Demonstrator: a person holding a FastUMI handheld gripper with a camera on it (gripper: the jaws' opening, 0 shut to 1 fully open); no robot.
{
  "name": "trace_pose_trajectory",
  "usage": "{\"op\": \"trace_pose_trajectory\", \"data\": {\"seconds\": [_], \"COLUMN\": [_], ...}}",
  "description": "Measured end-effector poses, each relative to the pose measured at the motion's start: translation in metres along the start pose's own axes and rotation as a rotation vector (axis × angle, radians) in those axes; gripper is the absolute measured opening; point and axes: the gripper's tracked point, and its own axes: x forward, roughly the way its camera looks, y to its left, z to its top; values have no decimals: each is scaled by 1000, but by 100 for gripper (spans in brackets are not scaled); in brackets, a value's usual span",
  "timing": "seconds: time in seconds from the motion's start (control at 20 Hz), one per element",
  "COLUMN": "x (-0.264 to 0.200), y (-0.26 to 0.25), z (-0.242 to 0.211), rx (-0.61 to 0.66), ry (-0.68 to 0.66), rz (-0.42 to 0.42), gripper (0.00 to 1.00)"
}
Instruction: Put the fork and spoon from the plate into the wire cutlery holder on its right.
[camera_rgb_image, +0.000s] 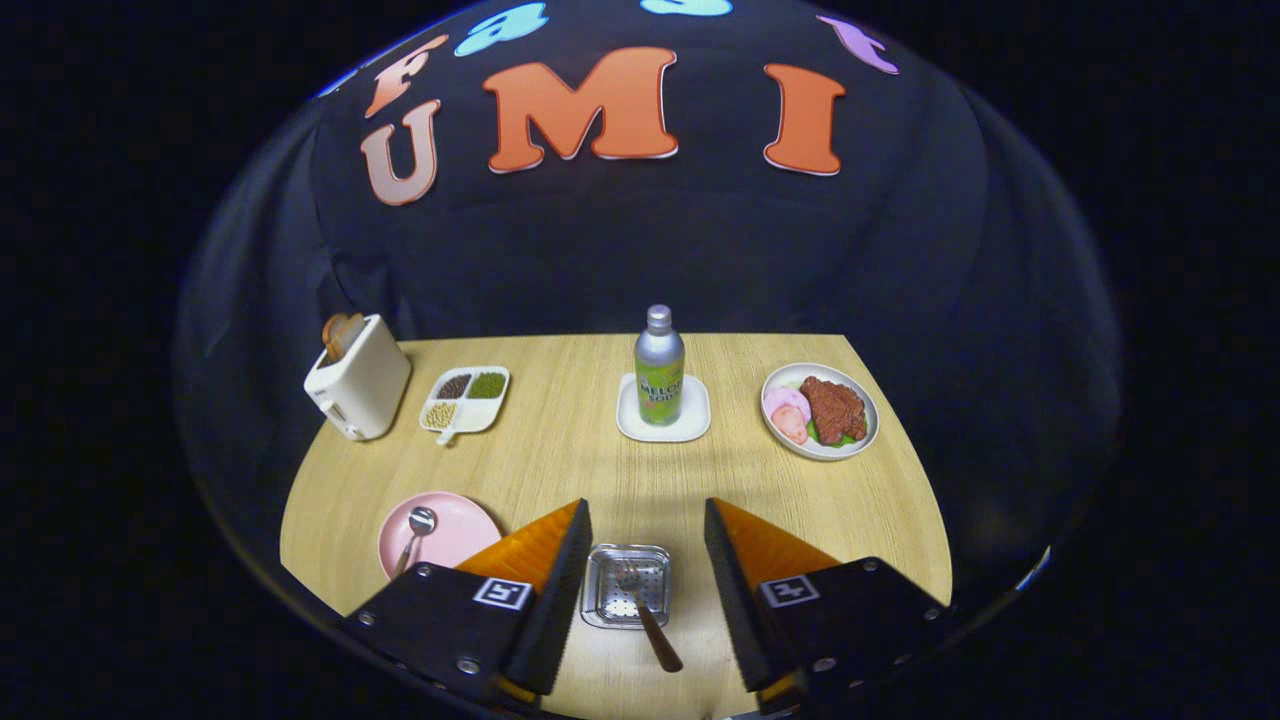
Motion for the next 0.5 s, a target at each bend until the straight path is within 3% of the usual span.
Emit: {"op": "trace_pose_trajectory", "data": {"seconds": [0.05,0.15,0.5], "x": [-9,-21,-82], "y": [3,6,31], "z": [12,35,106], "rx": [-6,-42,-140], "ry": [-55,-179,-562], "rz": [4,-14,-73], "gripper": [84,94,97]}}
